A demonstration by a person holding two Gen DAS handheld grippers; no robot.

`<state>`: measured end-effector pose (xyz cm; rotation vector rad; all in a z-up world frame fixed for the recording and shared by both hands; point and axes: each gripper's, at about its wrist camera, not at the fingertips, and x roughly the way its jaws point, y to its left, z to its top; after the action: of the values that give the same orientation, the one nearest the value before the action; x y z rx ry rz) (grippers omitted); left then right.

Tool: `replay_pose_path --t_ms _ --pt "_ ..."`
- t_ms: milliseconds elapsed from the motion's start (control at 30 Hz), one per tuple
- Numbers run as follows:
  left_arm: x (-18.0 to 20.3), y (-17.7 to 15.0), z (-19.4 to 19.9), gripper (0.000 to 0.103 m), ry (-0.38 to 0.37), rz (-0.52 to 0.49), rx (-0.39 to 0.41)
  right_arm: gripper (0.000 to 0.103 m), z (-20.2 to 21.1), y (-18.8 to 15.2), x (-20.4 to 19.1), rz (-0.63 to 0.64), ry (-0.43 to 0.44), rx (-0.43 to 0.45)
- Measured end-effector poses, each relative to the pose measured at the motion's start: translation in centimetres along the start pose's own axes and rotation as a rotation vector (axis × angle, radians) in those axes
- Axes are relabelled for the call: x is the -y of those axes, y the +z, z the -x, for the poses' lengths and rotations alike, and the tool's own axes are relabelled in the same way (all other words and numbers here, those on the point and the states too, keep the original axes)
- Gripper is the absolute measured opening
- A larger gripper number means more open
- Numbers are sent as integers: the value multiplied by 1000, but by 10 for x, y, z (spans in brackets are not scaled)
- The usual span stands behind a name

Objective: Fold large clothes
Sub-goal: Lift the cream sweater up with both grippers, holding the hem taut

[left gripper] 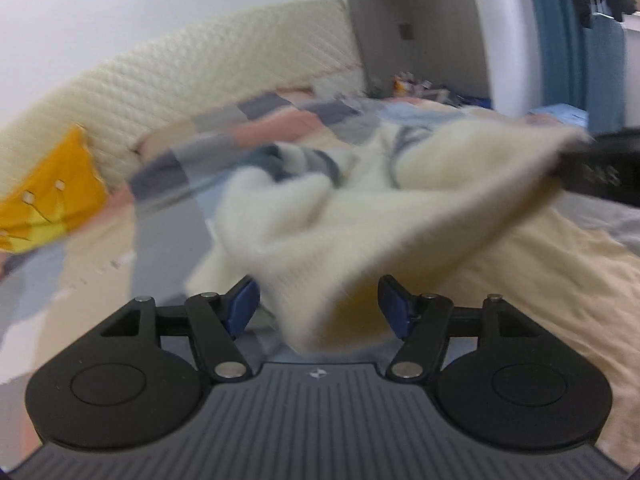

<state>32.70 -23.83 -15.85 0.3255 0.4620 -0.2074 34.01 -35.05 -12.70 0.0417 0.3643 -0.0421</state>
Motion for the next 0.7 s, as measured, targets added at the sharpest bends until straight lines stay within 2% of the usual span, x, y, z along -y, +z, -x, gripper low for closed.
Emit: replay_pose_path --t_ms 67,233,267,367,433,500,533,600,700 --pt "0 2 -4 73 24 -21 12 12 2 -3 0 2 0 -3" --pt "20 7 -37 75 74 -202 -8 12 1 -6 2 -2 -26 -3" --pt "19 9 -43 75 93 -208 -6 12 -1 -7 4 -11 -40 -4" --pt "4 14 -59 72 122 -146 -18 12 -8 -12 10 -41 -85 -28" --pt "-10 16 -62 64 126 -86 -6 12 -17 -20 15 -47 -106 -64" --pt "-22 18 -62 47 124 -29 5 12 -29 -31 14 -25 -102 -116" --pt "-27 18 -61 42 114 2 8 12 -35 -37 12 -19 -99 -144" --pt "-32 19 -59 27 99 44 17 14 -46 -48 11 -41 -83 -194" --pt "-39 21 -52 25 88 91 50 20 -63 -64 11 -97 -70 -241"
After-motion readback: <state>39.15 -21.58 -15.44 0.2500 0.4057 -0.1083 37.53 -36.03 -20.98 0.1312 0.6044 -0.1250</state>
